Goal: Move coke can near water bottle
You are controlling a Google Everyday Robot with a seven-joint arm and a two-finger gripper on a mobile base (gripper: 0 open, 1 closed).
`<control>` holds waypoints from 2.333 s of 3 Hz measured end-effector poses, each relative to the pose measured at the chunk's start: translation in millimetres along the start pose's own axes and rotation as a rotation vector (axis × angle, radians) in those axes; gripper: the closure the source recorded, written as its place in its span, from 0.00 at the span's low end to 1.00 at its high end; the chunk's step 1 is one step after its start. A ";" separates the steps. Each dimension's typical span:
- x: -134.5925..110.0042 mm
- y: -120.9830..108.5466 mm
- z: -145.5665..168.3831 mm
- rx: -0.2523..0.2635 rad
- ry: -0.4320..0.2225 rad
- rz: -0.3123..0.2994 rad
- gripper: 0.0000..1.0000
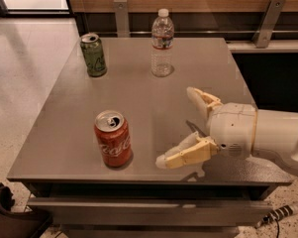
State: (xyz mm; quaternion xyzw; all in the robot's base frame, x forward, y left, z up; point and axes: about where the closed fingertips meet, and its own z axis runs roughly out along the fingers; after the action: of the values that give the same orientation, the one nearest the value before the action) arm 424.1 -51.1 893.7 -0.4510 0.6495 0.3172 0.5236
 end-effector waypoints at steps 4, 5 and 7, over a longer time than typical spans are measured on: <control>-13.8 65.1 104.4 -0.235 -0.234 -0.035 0.00; -15.9 76.3 117.8 -0.270 -0.236 -0.052 0.16; -18.9 79.9 119.8 -0.277 -0.235 -0.059 0.71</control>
Offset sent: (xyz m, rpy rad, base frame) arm -0.0072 0.0996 -0.0196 0.2143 -0.0525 0.1848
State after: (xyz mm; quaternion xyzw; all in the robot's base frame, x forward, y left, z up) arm 398.9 90.9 877.1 -0.4972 0.5205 0.4387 0.5380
